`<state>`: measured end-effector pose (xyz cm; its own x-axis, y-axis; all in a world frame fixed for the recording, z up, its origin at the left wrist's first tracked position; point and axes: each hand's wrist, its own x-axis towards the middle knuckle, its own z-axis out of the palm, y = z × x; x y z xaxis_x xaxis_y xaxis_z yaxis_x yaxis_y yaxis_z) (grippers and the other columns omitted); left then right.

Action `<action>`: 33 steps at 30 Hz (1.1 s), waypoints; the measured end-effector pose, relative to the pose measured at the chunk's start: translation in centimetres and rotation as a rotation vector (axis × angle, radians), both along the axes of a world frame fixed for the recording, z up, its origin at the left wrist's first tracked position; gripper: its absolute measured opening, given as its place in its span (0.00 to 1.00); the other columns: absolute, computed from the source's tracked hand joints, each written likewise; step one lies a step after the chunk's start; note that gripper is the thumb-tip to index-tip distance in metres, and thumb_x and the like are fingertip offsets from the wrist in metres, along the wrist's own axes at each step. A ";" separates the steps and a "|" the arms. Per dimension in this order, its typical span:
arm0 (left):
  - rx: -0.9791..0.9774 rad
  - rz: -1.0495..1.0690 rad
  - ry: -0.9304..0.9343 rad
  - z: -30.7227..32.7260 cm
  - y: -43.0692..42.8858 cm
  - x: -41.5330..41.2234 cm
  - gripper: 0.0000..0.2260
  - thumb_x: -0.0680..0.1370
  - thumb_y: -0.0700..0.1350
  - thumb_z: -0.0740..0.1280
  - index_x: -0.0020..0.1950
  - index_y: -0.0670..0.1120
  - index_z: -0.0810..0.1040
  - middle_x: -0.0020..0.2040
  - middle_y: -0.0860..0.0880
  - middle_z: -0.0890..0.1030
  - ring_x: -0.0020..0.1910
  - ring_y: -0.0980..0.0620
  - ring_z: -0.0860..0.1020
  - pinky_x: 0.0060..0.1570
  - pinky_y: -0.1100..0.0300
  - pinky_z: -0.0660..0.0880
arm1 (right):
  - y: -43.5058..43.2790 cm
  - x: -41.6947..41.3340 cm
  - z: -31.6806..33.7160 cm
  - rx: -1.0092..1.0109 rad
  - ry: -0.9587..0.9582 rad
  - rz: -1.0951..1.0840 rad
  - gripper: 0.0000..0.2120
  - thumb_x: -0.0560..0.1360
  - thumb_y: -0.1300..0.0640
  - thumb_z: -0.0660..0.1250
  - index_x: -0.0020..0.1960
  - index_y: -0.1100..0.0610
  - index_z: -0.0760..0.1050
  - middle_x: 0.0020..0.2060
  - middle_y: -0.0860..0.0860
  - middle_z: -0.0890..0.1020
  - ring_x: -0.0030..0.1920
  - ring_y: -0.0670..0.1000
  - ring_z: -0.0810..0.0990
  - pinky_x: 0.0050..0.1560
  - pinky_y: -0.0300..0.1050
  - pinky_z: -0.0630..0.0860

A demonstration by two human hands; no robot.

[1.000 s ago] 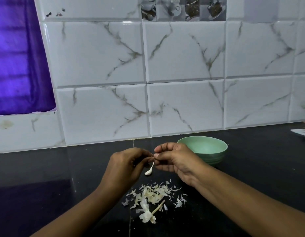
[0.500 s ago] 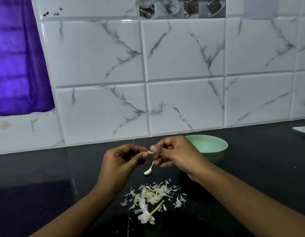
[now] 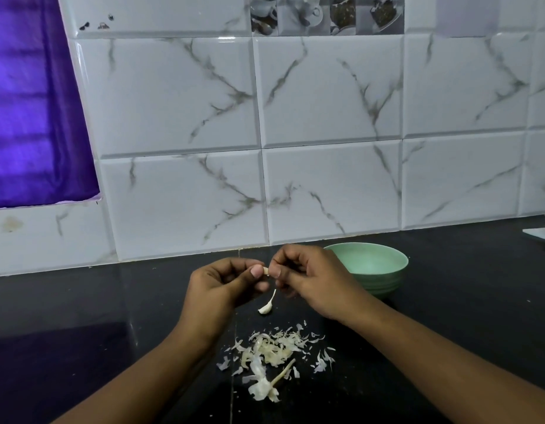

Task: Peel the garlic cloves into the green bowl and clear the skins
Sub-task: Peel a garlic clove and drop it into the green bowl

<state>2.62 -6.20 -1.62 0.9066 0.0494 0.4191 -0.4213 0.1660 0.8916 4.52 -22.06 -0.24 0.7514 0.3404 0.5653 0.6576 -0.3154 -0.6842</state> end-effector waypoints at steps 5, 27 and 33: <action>-0.118 -0.073 0.202 0.4 -0.2 -0.4 0.07 0.65 0.40 0.69 0.40 0.40 0.80 0.31 0.46 0.82 0.29 0.56 0.80 0.33 0.65 0.79 | -0.2 0.5 -0.4 -0.138 -0.456 -0.076 0.04 0.75 0.55 0.67 0.42 0.54 0.77 0.33 0.42 0.77 0.34 0.42 0.75 0.36 0.37 0.71; -0.241 -0.077 0.219 0.8 -0.8 -1.1 0.07 0.65 0.40 0.70 0.41 0.40 0.81 0.33 0.45 0.83 0.28 0.56 0.80 0.30 0.64 0.79 | 0.0 1.0 -1.3 -0.099 -0.722 -0.227 0.07 0.75 0.53 0.65 0.41 0.55 0.76 0.33 0.46 0.79 0.32 0.46 0.77 0.31 0.48 0.76; -0.205 -0.099 0.202 0.8 -1.0 -1.1 0.05 0.66 0.42 0.70 0.39 0.41 0.81 0.34 0.46 0.83 0.28 0.55 0.80 0.32 0.64 0.79 | 0.1 0.8 -1.4 -0.123 -0.808 -0.288 0.07 0.75 0.55 0.65 0.41 0.57 0.75 0.33 0.47 0.78 0.31 0.47 0.76 0.30 0.48 0.75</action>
<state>1.52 -7.16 -0.87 0.9753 0.0217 0.2198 -0.2112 0.3828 0.8994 5.27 -21.98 -1.62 0.2014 0.2919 0.9350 0.8104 -0.5857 0.0083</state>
